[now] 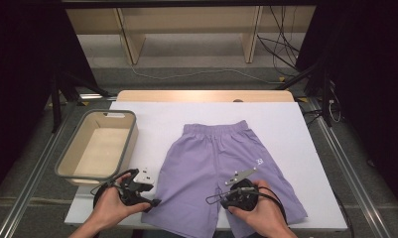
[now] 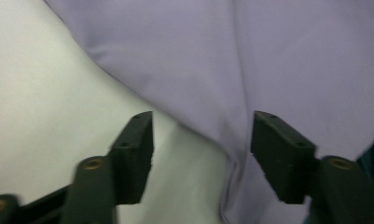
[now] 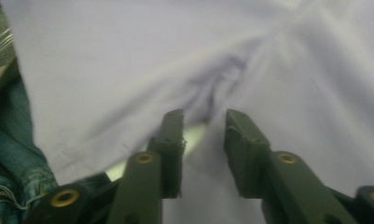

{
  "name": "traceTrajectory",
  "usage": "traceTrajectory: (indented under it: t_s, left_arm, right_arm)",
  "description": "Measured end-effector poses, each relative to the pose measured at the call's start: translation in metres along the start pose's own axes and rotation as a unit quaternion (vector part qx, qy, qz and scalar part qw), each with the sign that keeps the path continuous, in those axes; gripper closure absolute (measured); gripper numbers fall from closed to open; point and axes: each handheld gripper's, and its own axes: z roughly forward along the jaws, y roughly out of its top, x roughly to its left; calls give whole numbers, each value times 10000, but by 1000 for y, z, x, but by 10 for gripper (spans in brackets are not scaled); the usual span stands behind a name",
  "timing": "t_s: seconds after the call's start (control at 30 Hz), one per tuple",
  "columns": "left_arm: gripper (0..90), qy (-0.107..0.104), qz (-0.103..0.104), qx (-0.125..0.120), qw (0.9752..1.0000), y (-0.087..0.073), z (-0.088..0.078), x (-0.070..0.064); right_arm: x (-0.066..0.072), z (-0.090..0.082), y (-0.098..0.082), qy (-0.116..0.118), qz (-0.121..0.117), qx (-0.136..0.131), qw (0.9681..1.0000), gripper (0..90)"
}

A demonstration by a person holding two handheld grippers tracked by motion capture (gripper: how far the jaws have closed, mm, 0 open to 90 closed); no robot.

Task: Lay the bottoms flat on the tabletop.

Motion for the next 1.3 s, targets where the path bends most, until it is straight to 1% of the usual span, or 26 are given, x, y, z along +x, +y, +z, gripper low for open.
traceTrajectory:
  t_s: [0.07, 0.13, 0.2, 0.27, 0.33, 0.37, 0.43, 0.5, 0.57, 0.67, 0.7, 0.73, 0.77, 0.83, 0.87, 0.93, 0.97, 1.07, 1.13, 1.17, 1.23, 1.3]
  left_arm:
    - [297, 63, -52, -177, 9998, 4, 1, 3]
    - [267, 85, -144, -351, 9992, 9, 3, 4]
    - [242, 130, -174, -453, 9987, 12, 4, 6]
    - [221, 158, -244, -548, 9981, 15, 6, 7]
    - [220, 164, -264, -603, 9977, 17, 7, 7]
    - [217, 163, -287, -627, 9975, 18, 7, 8]
    - [206, 149, -323, -701, 9969, 18, 8, 8]
    - [194, 138, -367, -776, 9962, 17, 7, 9]
    - [168, 132, -375, -847, 9956, 17, 7, 10]
    - [158, 92, -457, -935, 9945, 15, 6, 11]
    - [158, 77, -482, -962, 9942, 15, 6, 11]
    - [157, 87, -517, -974, 9939, 14, 6, 12]
    - [156, 84, -525, -991, 9937, 14, 6, 12]
    - [156, 54, -571, -1020, 9931, 13, 6, 14]
    - [156, 44, -601, -1062, 9925, 13, 6, 14]
    - [156, 26, -588, -1103, 9922, 13, 6, 15]
    - [156, 24, -569, -1107, 9922, 13, 6, 15]
    - [154, -3, -576, -1137, 9918, 12, 6, 15]
    - [152, -8, -596, -1180, 9912, 11, 6, 15]
    - [151, 5, -568, -1181, 9914, 11, 6, 15]
    - [144, 28, -534, -1194, 9914, 10, 7, 15]
    - [144, 0, -510, -1200, 9915, 10, 7, 14]
  right_arm:
    - [0, 2, -3, -11, 16, 80, 10000, 647]
    - [2, 6, -5, -21, 1, 158, 9999, 649]
    - [5, 10, -6, -69, -12, 248, 9997, 693]
    - [7, 10, -5, -251, -53, 241, 9994, 772]
    - [6, 11, -5, -308, -41, 241, 9992, 846]
    - [6, 10, -6, -299, -4, 240, 9993, 876]
    - [5, 10, -6, -272, 4, 223, 9994, 896]
    - [5, 10, -6, -231, 41, 213, 9995, 900]
    - [5, 8, -6, -94, 85, 215, 9997, 900]
    - [6, 6, -7, 36, 64, 242, 9997, 900]
    - [6, 6, -7, 81, 88, 217, 9997, 900]
    - [6, 5, -6, 105, 57, 198, 9997, 895]
    - [6, 5, -6, 128, 41, 212, 9997, 875]
    - [4, 3, -6, 255, 179, 15, 9995, 769]
    - [2, 0, -6, 252, 241, -64, 9994, 752]
    - [-4, -6, -7, 83, 221, -254, 9994, 713]
    - [-8, -9, -7, 26, 260, -385, 9989, 684]
    - [-22, -16, -10, -45, 321, -772, 9965, 590]
    - [-31, -18, -14, -77, 362, -993, 9944, 552]
    - [-34, -19, -16, -73, 403, -1095, 9931, 531]
    - [-40, -20, -19, -66, 462, -1269, 9908, 498]
    - [-44, -20, -21, -73, 517, -1397, 9888, 456]
